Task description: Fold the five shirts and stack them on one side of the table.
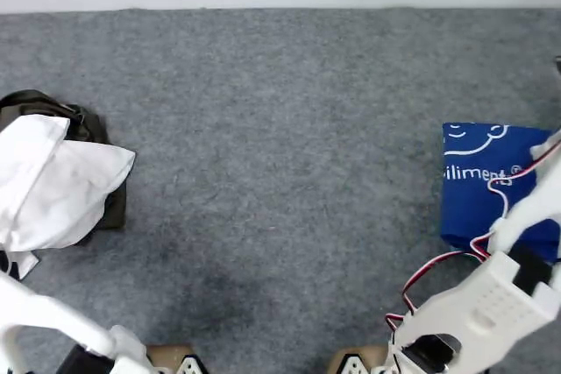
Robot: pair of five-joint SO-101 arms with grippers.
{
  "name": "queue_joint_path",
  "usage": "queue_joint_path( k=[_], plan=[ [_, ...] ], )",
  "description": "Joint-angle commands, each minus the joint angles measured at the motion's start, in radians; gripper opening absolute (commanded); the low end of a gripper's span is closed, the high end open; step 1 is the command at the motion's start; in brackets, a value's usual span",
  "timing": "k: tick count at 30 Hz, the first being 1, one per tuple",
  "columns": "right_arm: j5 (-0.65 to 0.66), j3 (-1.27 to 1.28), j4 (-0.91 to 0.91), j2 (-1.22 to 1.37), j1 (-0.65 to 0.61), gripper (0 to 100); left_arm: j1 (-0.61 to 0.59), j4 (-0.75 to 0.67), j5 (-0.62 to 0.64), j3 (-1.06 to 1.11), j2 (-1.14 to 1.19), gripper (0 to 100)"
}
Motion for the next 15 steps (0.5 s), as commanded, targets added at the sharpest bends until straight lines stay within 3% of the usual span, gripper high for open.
queue_joint_path(
  k=[1, 3, 9, 15],
  plan=[
    [0.008, -0.055, 0.122, -0.038, -0.010, 6.1, -0.006, 0.014, -0.003, -0.041, -0.041, 2],
    [0.008, -0.055, 0.160, -0.001, -0.005, 0.2, -0.008, 0.015, -0.003, -0.041, -0.041, 2],
    [0.011, -0.055, 0.113, 0.188, 0.087, 0.9, -0.008, 0.028, -0.003, -0.041, -0.043, 2],
    [0.098, -0.060, 0.107, 0.266, 0.140, 0.9, -0.002, 0.021, -0.003, 0.012, -0.043, 2]
  ],
)
